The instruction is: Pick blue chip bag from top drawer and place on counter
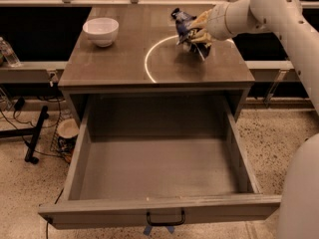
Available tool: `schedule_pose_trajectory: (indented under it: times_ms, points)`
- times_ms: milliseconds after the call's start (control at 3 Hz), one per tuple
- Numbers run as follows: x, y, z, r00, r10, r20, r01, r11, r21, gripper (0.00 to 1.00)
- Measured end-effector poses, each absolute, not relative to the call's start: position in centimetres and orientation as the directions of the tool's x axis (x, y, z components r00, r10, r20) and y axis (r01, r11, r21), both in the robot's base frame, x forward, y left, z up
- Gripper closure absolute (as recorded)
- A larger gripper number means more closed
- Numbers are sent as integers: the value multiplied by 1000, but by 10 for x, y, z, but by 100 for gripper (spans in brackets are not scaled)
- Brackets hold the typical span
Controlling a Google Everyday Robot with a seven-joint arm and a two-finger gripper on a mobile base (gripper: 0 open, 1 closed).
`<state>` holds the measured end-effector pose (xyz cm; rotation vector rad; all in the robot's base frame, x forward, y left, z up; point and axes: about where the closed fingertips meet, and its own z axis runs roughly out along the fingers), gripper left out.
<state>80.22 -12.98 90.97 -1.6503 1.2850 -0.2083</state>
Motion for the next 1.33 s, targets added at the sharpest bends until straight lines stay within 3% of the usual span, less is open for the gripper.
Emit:
schedule_pose_trajectory:
  times_ms: [333, 667, 1333]
  points:
    - [803, -130, 910, 414, -806, -423, -639, 73, -766, 0]
    - [803, -144, 920, 379, -802, -462, -630, 142, -763, 0]
    - [718, -201, 1030, 334, -799, -500, -418, 349, -838, 0]
